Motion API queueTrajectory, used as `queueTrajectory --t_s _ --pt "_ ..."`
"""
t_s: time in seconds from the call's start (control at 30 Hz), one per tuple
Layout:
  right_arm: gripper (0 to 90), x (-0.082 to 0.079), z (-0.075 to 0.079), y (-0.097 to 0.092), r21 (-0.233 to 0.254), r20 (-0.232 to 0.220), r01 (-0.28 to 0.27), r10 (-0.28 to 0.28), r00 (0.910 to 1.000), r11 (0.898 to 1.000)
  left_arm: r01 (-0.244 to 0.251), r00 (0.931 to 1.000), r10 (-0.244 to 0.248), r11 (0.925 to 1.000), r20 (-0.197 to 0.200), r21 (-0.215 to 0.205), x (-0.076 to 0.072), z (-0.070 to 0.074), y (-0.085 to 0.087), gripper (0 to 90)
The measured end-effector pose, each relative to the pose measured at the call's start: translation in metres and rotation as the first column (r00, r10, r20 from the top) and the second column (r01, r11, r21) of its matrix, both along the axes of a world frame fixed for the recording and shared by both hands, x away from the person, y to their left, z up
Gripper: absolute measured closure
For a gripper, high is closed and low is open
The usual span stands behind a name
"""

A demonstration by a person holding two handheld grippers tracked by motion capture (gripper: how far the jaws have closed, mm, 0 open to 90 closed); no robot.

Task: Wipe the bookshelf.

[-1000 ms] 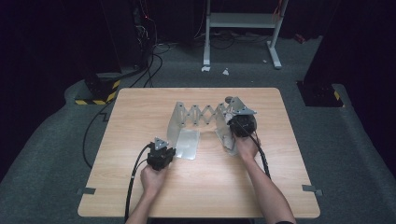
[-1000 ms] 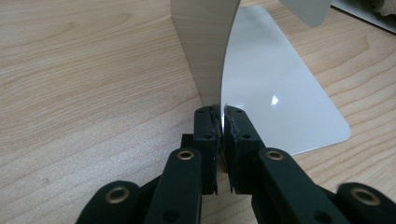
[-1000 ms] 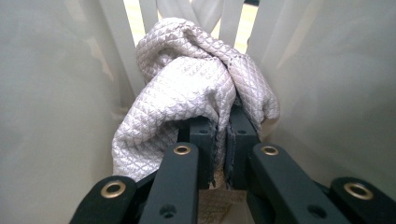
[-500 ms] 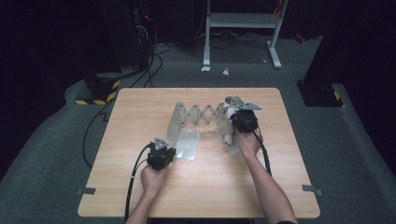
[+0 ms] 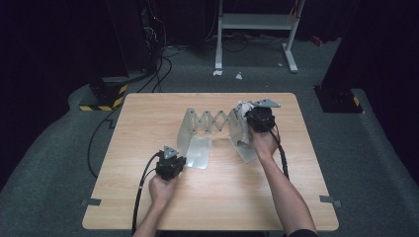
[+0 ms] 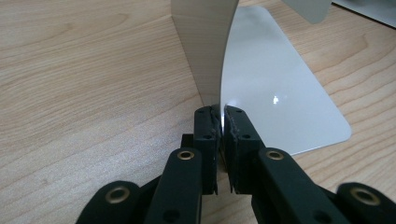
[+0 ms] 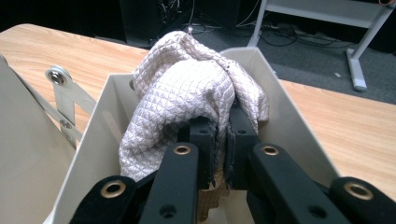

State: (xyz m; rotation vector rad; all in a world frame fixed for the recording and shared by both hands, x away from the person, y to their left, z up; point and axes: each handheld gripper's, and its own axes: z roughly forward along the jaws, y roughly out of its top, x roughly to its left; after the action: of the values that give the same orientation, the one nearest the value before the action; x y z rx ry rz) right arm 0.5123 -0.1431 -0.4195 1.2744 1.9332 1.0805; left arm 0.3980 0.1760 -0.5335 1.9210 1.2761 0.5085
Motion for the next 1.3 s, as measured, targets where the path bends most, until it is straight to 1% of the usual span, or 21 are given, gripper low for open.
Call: queueTrajectory --t_s 0.1,0.23,0.3,0.4,0.47,0.57,0.77,0.8,0.93,1.07,1.2,1.27,1.3 --pt "84.8 0.000 0.001 0.000 -0.005 0.006 -0.001 0.001 1.0000 1.000 -0.001 1.0000 0.001 1.0000 0.000 -0.001 0.000 0.000 0.000 83.5" --pt "84.8 0.000 -0.004 0.001 -0.016 -0.003 -0.001 0.001 1.0000 1.000 -0.001 1.0000 0.001 1.0000 -0.001 -0.002 0.000 0.000 0.000 83.5" --pt "84.8 0.000 -0.011 0.003 -0.022 -0.013 -0.006 0.006 0.9999 1.000 -0.001 1.0000 0.001 1.0000 -0.001 -0.003 0.000 0.000 0.000 83.6" --pt "84.8 0.001 -0.026 0.003 -0.038 -0.038 -0.013 0.011 0.9992 0.999 -0.001 1.0000 0.001 1.0000 -0.001 -0.002 0.000 0.000 0.000 83.5" --pt "84.8 0.001 -0.037 0.003 -0.044 -0.064 -0.012 0.009 0.9979 0.999 -0.001 1.0000 0.001 1.0000 -0.001 -0.002 0.000 0.000 0.000 83.5" --pt "84.8 0.003 -0.052 0.001 -0.053 -0.091 -0.016 0.011 0.9958 0.998 -0.001 1.0000 0.001 1.0000 -0.001 -0.002 0.000 0.000 0.000 83.5" --pt "84.9 0.006 -0.071 0.001 -0.069 -0.134 -0.030 0.020 0.9908 0.997 -0.001 1.0000 0.001 1.0000 -0.001 -0.003 0.000 0.000 0.000 83.5" --pt "84.9 0.006 -0.075 0.001 -0.067 -0.149 -0.028 0.018 0.9887 0.997 -0.001 1.0000 0.001 1.0000 -0.001 -0.003 0.000 0.000 0.000 83.5" --pt "84.9 0.007 -0.087 0.002 -0.082 -0.181 -0.044 0.029 0.9831 0.996 -0.001 1.0000 0.001 1.0000 -0.001 -0.006 0.000 0.000 0.000 83.4" --pt "84.8 0.008 -0.092 0.004 -0.092 -0.201 -0.053 0.033 0.9791 0.994 -0.001 1.0000 0.001 1.0000 -0.002 -0.007 0.000 0.000 0.001 83.4" --pt "84.8 0.007 -0.095 0.008 -0.140 -0.197 -0.070 0.042 0.9795 0.988 -0.001 1.0000 0.001 1.0000 -0.002 -0.007 0.000 0.000 0.000 83.3" --pt "84.8 0.007 -0.094 0.008 -0.138 -0.198 -0.063 0.035 0.9796 0.988 -0.001 1.0000 0.001 1.0000 -0.001 -0.005 0.000 0.000 0.000 83.3" --pt "84.8 0.007 -0.092 0.007 -0.142 -0.190 -0.063 0.035 0.9811 0.988 -0.001 1.0000 0.001 1.0000 -0.001 -0.005 0.000 0.000 0.000 83.3"
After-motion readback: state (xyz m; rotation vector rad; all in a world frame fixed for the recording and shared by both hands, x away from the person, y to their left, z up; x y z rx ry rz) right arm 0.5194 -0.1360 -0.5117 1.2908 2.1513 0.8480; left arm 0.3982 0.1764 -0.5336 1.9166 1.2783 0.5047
